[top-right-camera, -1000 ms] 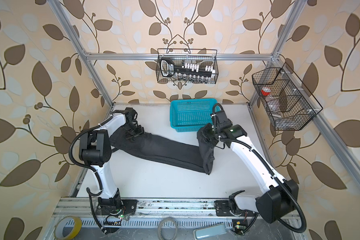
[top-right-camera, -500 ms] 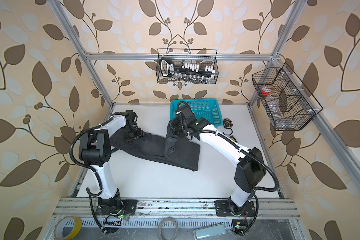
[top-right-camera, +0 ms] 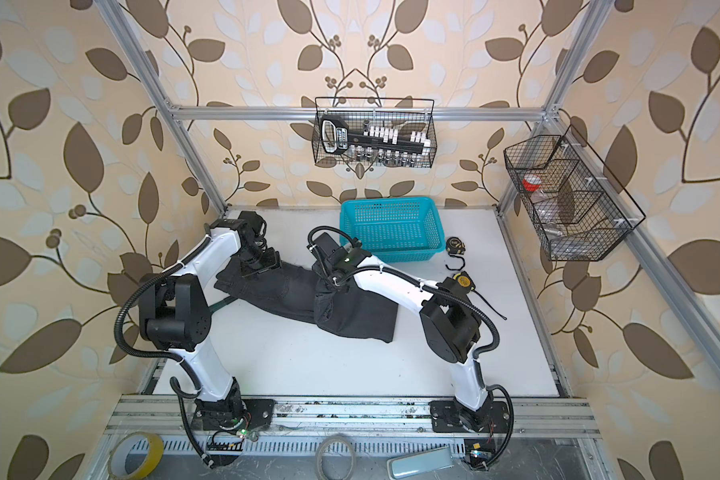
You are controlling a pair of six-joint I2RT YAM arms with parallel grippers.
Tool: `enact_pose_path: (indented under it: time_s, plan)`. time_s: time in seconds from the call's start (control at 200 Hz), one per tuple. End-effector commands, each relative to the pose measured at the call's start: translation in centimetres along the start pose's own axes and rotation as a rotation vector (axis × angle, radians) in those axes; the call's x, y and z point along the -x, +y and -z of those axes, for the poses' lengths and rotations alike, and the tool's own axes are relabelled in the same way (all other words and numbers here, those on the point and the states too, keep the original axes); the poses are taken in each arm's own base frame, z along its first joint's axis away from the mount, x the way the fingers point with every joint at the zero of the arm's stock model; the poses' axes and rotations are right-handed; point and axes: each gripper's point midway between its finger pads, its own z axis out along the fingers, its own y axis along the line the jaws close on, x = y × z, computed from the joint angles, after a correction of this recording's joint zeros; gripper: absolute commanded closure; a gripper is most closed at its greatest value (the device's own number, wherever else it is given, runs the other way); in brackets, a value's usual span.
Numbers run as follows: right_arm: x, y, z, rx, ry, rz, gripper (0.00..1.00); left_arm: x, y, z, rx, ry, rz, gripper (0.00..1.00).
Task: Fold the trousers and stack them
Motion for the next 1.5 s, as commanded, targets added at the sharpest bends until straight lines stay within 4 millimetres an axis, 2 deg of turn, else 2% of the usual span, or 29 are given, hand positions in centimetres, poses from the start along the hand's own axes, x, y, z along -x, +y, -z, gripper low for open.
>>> enact_pose_path:
  time_s: [0.0, 0.09, 0.215, 0.295, 0.39, 0.495, 0.595, 0.75, 0.91, 1.085, 1.1, 1.16, 1.19, 1.215, 1.275, 1.365, 1.494]
  plan:
    - [1.1, 1.7, -0.2, 0.019, -0.074, -0.045, 0.88, -1.2, 1.2, 0.8, 0.027, 0.018, 0.005, 0.28]
    - [0.9, 1.9, -1.0, 0.013, -0.088, -0.033, 0.85, -1.5, 1.3, 0.8, 0.027, 0.02, 0.007, 0.28]
    - [-0.3, 1.6, -2.7, 0.005, -0.042, -0.035, 0.7, -1.7, 1.5, 1.0, 0.033, 0.022, 0.005, 0.28]
    - [-0.6, 2.8, -3.1, 0.045, -0.029, -0.02, 0.64, -1.9, 1.6, 1.1, 0.036, 0.024, 0.006, 0.28]
    - [-0.9, 4.9, -2.9, 0.124, 0.014, 0.005, 0.63, -2.0, 1.5, 1.4, 0.027, 0.02, 0.015, 0.28]
    - [0.0, 6.6, -1.9, 0.187, 0.029, 0.027, 0.61, -2.4, 1.4, 1.6, 0.016, 0.023, 0.02, 0.28]
    - [1.7, 7.4, 0.1, 0.228, 0.024, 0.076, 0.58, -2.9, 0.8, 1.8, -0.02, 0.034, 0.028, 0.28]
    - [4.4, 6.8, 4.1, 0.286, 0.033, 0.19, 0.53, -4.0, -1.4, 2.5, -0.116, 0.048, 0.035, 0.28]
    - [6.0, 2.1, 7.8, 0.276, 0.045, 0.299, 0.52, -5.7, -4.0, 2.9, -0.157, 0.064, -0.002, 0.29]
    - [7.1, -5.5, 10.1, 0.183, 0.035, 0.399, 0.45, -7.5, -6.4, 1.7, -0.164, 0.097, -0.049, 0.31]
    - [7.0, -6.9, 9.8, 0.153, 0.041, 0.398, 0.45, -7.5, -6.5, 1.6, -0.163, 0.1, -0.051, 0.31]
    - [7.4, -10.1, 10.0, 0.106, 0.045, 0.379, 0.42, -7.5, -6.8, 1.1, -0.154, 0.103, -0.058, 0.32]
    - [7.4, -11.4, 10.1, 0.098, 0.052, 0.372, 0.4, -7.4, -7.0, 0.9, -0.149, 0.097, -0.067, 0.32]
    - [7.4, -12.4, 10.1, 0.091, 0.06, 0.373, 0.35, -7.3, -7.1, 0.8, -0.142, 0.092, -0.075, 0.32]
    - [7.1, -15.0, 10.0, 0.055, 0.071, 0.396, 0.34, -7.2, -7.4, 0.2, -0.126, 0.087, -0.096, 0.33]
    - [6.0, -17.9, 9.4, 0.033, 0.125, 0.394, 0.29, -7.4, -7.7, -0.8, -0.11, 0.107, -0.113, 0.37]
    - [5.5, -20.7, 8.0, -0.001, 0.181, 0.399, 0.27, -7.4, -8.1, -1.9, -0.103, 0.109, -0.14, 0.43]
